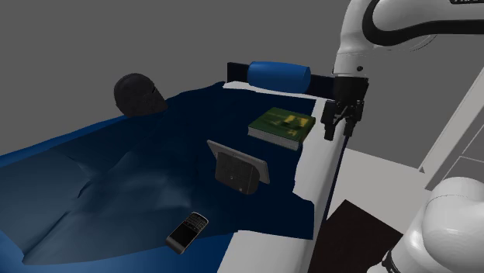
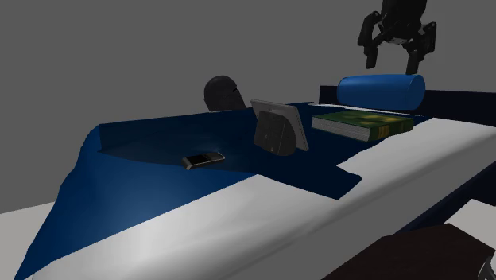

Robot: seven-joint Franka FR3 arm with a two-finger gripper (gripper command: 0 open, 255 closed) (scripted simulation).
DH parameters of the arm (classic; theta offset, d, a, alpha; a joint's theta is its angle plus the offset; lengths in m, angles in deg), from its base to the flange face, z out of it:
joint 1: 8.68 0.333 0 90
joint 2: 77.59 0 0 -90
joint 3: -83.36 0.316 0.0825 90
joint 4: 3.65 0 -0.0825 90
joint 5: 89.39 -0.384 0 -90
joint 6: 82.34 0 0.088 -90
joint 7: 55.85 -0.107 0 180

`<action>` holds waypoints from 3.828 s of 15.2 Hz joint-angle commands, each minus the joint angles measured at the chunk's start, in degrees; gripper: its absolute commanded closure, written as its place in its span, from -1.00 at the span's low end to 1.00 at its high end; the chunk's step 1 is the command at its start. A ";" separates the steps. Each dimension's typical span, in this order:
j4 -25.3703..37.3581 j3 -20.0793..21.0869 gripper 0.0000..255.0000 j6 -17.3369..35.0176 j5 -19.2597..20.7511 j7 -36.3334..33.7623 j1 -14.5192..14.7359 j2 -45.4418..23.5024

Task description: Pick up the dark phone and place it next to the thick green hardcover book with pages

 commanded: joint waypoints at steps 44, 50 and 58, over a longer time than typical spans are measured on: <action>20.15 42.04 -1.00 48.15 4.61 -95.45 2.04 -59.32; 19.86 41.80 -1.00 49.20 5.21 -95.85 2.45 -60.17; 19.78 41.81 1.00 49.19 5.14 -95.77 2.38 -60.09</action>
